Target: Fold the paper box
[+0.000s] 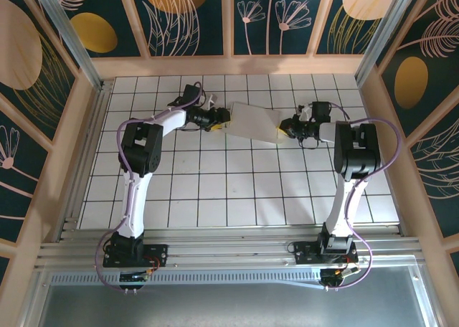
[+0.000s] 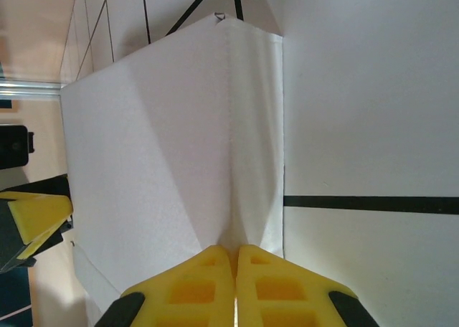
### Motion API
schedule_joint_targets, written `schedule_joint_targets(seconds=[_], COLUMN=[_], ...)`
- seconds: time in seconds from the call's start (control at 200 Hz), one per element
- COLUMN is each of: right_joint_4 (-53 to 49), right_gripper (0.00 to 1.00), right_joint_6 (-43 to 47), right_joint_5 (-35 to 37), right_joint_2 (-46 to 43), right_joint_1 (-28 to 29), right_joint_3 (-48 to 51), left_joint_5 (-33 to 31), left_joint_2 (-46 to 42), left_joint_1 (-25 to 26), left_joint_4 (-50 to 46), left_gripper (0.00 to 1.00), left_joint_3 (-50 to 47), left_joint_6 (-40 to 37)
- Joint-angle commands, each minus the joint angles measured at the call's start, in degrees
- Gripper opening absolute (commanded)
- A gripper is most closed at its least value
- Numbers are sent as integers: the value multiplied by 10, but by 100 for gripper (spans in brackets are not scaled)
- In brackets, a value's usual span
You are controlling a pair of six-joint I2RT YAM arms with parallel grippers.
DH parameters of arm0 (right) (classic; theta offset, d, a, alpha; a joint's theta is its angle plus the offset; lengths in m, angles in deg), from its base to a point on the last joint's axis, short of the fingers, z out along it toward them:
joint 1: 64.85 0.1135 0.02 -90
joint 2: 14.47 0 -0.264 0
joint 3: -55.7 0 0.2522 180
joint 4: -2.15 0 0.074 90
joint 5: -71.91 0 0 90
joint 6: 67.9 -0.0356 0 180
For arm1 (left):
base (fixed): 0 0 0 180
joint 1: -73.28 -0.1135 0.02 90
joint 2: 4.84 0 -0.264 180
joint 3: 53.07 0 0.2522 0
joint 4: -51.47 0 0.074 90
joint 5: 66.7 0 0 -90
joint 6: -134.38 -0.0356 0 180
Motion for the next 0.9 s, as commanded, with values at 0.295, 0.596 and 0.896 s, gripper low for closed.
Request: schedule_joint_targets(seconds=[0.295, 0.596, 0.896], right_joint_4=[-88, -106, -5], right_gripper=[8, 45, 89], right_joint_6=[26, 57, 570], right_joint_5=[45, 83, 377], right_joint_2=[48, -92, -363], right_joint_1=[-6, -9, 221], right_joint_3=[5, -3, 105], left_joint_5=[158, 100, 30], left_joint_2=[59, -9, -124], left_joint_1=[31, 32, 32], left_joint_4=[192, 274, 315], left_gripper=[51, 25, 25], left_joint_3=[-7, -83, -173], left_joint_6=[195, 339, 463])
